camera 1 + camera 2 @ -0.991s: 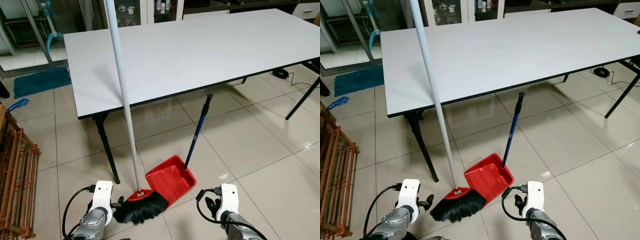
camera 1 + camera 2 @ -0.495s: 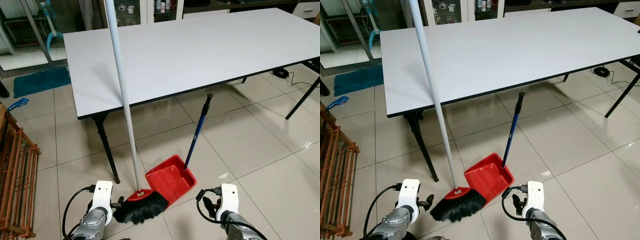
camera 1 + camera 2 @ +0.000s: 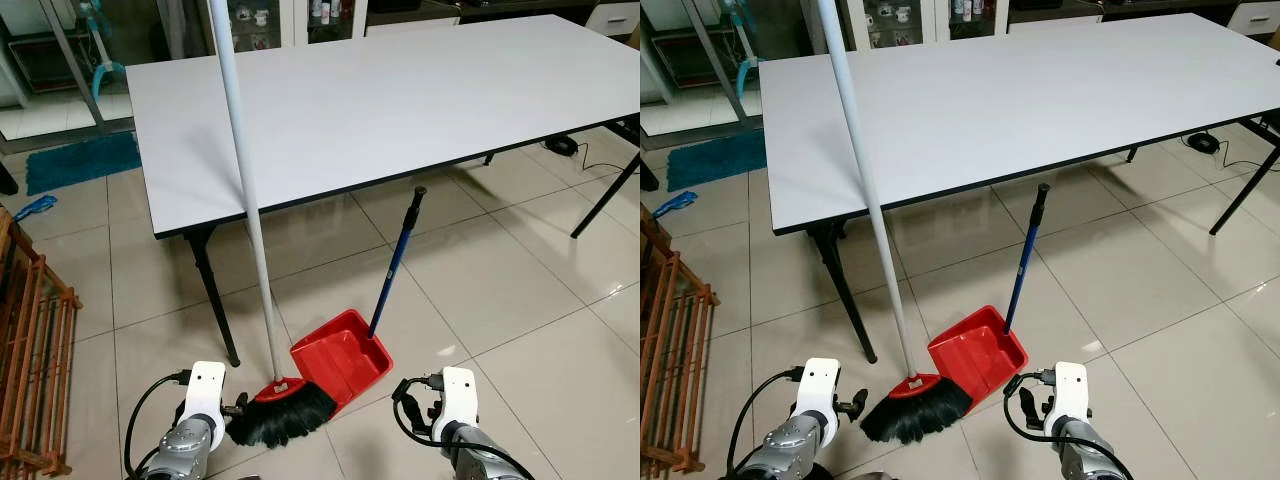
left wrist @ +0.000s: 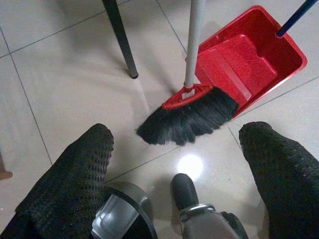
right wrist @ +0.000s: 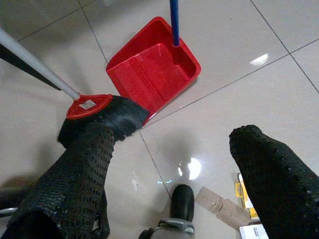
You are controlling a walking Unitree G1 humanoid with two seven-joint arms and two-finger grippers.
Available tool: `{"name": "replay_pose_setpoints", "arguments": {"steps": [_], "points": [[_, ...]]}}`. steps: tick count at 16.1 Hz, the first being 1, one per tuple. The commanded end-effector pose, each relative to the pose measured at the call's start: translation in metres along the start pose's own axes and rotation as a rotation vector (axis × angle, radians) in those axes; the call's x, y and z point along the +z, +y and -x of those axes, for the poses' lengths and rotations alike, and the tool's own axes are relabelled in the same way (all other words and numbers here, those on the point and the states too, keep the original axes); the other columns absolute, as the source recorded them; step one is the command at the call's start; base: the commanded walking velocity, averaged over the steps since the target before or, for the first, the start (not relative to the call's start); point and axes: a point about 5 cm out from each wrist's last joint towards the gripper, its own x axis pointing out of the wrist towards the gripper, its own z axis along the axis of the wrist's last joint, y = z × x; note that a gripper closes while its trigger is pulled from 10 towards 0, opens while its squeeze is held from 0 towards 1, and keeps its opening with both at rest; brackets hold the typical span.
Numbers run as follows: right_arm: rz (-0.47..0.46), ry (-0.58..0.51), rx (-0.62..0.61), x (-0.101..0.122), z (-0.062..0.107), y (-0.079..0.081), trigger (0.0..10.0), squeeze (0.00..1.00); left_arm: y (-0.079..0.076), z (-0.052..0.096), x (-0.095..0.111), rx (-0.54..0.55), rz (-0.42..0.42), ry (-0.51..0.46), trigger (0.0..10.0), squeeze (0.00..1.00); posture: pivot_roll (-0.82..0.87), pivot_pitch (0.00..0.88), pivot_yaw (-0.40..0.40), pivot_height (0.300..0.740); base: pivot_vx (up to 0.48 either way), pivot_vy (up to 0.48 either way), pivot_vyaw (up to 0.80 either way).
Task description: Sweep floor
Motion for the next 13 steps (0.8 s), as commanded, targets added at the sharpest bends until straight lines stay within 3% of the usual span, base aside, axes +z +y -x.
{"name": "replay_pose_setpoints", "arguments": {"steps": [1,10,11,12,13], "points": [[0.012,-0.006,-0.002,0.0024,-0.0003,-0.0013,10.0,1.00,-0.0017,-0.0004,-0.0004,-0.007,-0.006,0.013,10.0,1.00,0.00,0.021,-0.010,0.740,0.000,0.000,0.00],[0.020,0.000,0.004,0.0008,0.0000,-0.0010,10.0,1.00,-0.0016,-0.0005,-0.0001,-0.005,-0.006,0.010,10.0,1.00,0.00,0.021,-0.010,0.740,0.000,0.000,0.00],[0.014,0.008,-0.018,0.0001,0.0000,-0.0023,10.0,0.85,-0.0005,-0.0007,0.0023,0.010,-0.007,-0.004,10.0,1.00,0.00,0.023,-0.009,0.740,0.000,0.000,0.00],[0.013,0.009,-0.024,0.0006,-0.0001,-0.0027,10.0,0.00,0.0008,-0.0010,0.0040,0.028,-0.018,-0.011,10.0,0.00,0.00,0.023,-0.009,0.740,0.000,0.000,0.00],[0.013,0.001,-0.023,0.0024,-0.0004,-0.0027,10.0,0.00,0.0023,-0.0011,0.0052,0.046,-0.037,-0.012,10.0,0.00,0.00,0.023,-0.009,0.740,0.000,0.000,0.00]]}}
